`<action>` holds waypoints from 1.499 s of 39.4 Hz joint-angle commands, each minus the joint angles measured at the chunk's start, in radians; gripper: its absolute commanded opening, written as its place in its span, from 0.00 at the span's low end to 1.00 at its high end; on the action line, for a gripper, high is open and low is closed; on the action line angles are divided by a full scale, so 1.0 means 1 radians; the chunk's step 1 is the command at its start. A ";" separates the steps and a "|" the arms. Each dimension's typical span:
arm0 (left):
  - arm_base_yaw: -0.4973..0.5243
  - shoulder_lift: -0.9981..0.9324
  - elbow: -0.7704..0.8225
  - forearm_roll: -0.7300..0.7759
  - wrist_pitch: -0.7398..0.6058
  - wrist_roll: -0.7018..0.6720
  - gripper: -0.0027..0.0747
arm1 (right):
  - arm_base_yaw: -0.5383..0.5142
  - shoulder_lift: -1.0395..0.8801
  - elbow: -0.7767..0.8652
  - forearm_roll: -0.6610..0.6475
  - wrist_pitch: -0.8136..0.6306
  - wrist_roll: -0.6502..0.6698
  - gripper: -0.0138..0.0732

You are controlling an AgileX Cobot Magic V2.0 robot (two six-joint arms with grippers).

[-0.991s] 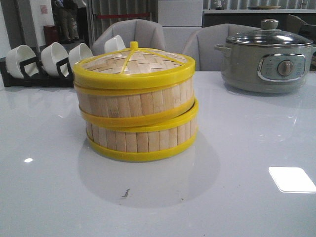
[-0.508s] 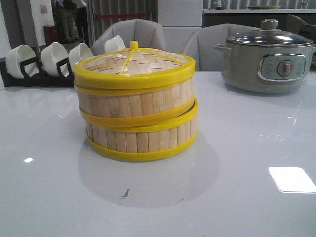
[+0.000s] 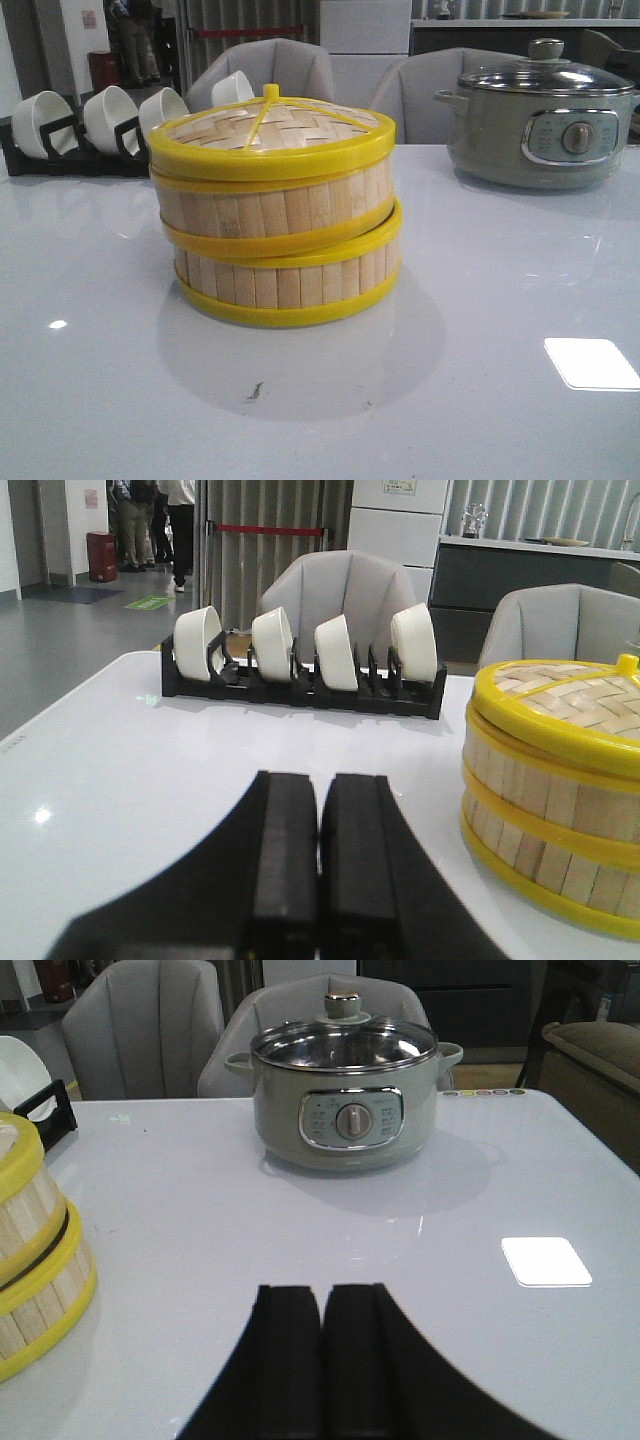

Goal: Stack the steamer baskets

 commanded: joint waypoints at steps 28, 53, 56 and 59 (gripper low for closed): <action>0.002 -0.014 0.002 0.000 -0.079 -0.001 0.14 | -0.005 -0.015 -0.012 -0.005 -0.084 -0.005 0.22; 0.002 -0.012 0.002 0.000 -0.079 -0.001 0.14 | -0.006 -0.277 0.220 -0.005 -0.204 -0.007 0.22; 0.002 -0.012 0.002 0.000 -0.079 -0.001 0.14 | -0.006 -0.277 0.221 -0.005 -0.200 -0.008 0.22; 0.002 -0.012 0.002 0.000 -0.079 -0.001 0.14 | -0.006 -0.277 0.221 -0.005 -0.198 -0.008 0.22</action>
